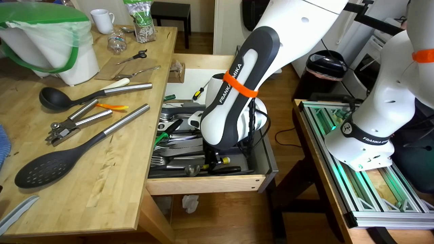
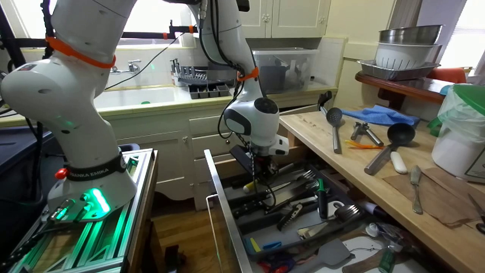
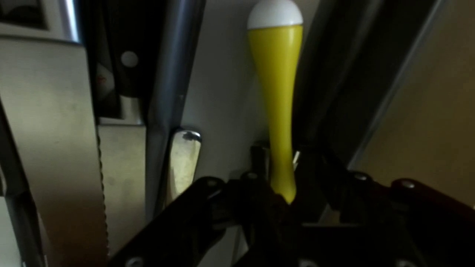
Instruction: Pick up the spoon from the drawer and put it on the counter
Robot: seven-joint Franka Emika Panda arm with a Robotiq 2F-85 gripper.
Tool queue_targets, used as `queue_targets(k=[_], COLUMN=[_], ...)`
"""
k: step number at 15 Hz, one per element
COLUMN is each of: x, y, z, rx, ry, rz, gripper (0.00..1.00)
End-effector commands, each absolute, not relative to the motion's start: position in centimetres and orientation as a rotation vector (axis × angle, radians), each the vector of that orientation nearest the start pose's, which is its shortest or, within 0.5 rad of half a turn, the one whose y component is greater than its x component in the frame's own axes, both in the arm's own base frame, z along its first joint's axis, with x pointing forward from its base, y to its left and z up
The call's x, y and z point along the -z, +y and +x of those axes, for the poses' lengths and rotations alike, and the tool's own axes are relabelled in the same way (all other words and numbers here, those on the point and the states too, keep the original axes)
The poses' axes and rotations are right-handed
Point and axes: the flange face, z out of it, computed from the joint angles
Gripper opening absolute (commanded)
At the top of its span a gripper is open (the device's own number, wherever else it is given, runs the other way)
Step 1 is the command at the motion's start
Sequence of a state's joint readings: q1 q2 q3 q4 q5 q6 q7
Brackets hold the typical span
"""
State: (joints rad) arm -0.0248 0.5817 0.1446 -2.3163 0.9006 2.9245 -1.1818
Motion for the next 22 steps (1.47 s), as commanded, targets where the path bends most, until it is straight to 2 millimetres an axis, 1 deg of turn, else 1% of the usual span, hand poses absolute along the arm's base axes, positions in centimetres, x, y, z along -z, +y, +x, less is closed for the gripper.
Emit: queue_targets(k=[1, 2, 3, 4, 5, 6, 7, 8, 10, 15, 19, 22], x=[-7.9, -7.8, -7.7, -7.8, -8.0, -8.2, -8.4, -8.8, -10.4, -15.1, -19.1, -22.4], y=[1.9, 1.9, 1.8, 1.9, 2.0, 1.9, 1.8, 1.7, 1.2, -1.2, -2.9, -3.9], z=[47.5, 47.4, 47.3, 47.3, 47.2, 47.2, 47.2, 47.3, 47.1, 45.7, 45.8, 46.4], rx=[0.129, 0.123, 0.118, 0.116, 0.109, 0.109, 0.105, 0.112, 0.130, 0.162, 0.173, 0.140], ry=[-0.578, -0.584, -0.601, -0.603, -0.607, -0.607, -0.607, -0.598, -0.565, -0.435, -0.445, -0.511], rz=[-2.842, -2.843, -2.851, -2.847, -2.845, -2.848, -2.852, -2.856, -2.863, -2.864, -2.874, -2.864], gripper=[0.32, 0.12, 0.12, 0.05, 0.01, 0.01, 0.04, 0.04, 0.04, 0.04, 0.04, 0.04])
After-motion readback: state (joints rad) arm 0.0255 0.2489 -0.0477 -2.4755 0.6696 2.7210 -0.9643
